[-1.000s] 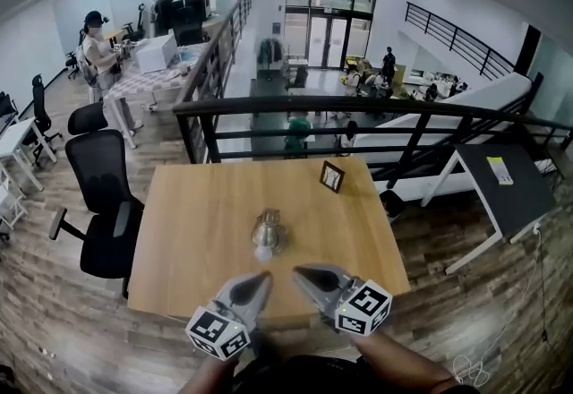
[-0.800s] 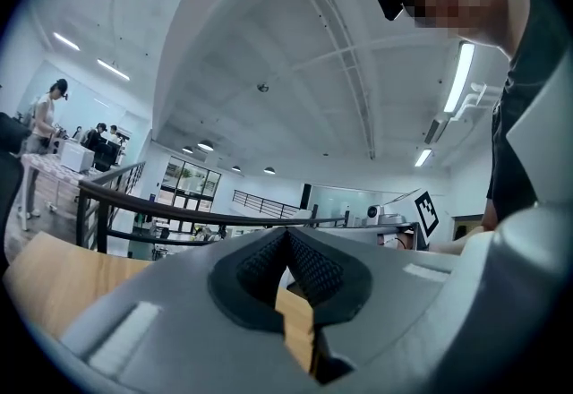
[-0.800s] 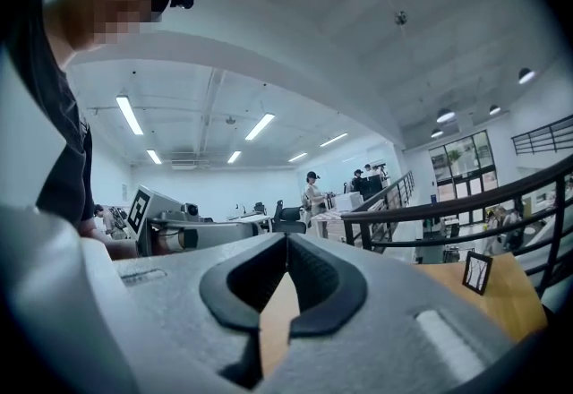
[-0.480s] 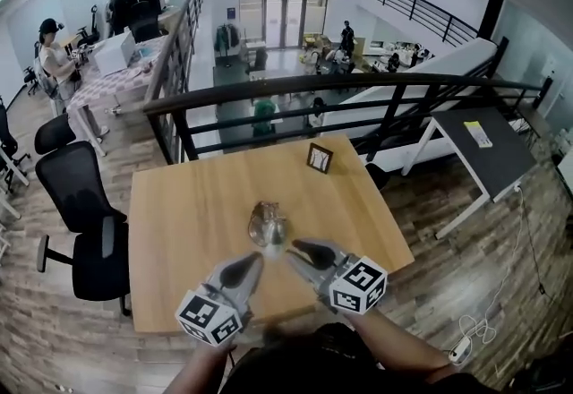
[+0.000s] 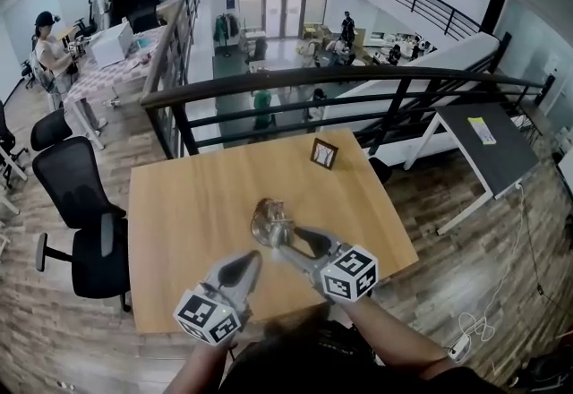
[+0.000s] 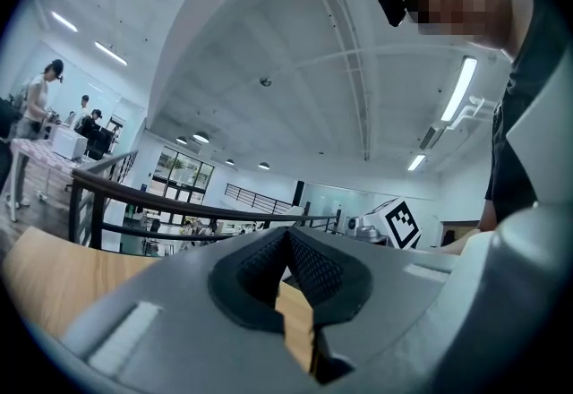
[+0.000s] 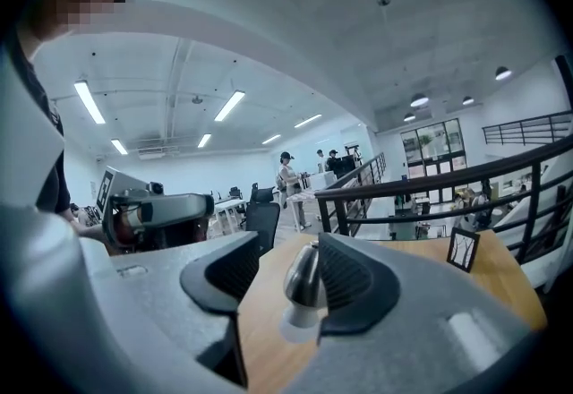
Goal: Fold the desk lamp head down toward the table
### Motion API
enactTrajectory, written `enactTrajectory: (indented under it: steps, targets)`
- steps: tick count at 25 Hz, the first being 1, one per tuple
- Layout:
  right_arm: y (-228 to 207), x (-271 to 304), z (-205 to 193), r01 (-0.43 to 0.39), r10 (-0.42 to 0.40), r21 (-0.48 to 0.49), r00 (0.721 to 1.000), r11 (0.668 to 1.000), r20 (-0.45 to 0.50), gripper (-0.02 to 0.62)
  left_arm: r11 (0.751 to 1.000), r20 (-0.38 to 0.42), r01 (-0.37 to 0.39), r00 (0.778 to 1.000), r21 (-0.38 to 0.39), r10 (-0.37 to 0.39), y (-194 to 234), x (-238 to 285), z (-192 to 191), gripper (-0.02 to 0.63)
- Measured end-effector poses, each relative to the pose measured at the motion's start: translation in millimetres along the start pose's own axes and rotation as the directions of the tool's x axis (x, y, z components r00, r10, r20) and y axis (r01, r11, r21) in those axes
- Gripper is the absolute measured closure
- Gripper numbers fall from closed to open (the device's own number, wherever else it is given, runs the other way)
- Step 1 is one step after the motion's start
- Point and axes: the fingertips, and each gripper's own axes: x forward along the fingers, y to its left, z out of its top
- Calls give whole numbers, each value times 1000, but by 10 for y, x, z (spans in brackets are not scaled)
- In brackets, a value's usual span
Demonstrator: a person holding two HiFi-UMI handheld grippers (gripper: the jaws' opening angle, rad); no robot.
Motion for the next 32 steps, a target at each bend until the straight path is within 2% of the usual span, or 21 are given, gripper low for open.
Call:
enactTrajectory:
  steps: [6, 18, 27, 32]
  targets:
    - [-192, 204, -81, 10, -10, 7, 999, 1000, -49, 395, 1000, -13, -7, 1000, -13, 7, 127, 65, -41, 604]
    - [-241, 460, -206, -45, 49, 39, 992, 998, -118, 380, 999, -40, -17, 999, -31, 16, 247, 125, -112, 604]
    - [-225, 454, -263, -35, 37, 19, 993, 999, -111, 383, 999, -63, -5, 998, -54, 1, 266, 81, -170, 604]
    - [-179, 419, -483, -36, 32, -18, 985, 999, -170, 383, 998, -62, 3, 998, -56, -6, 271, 98, -180, 604]
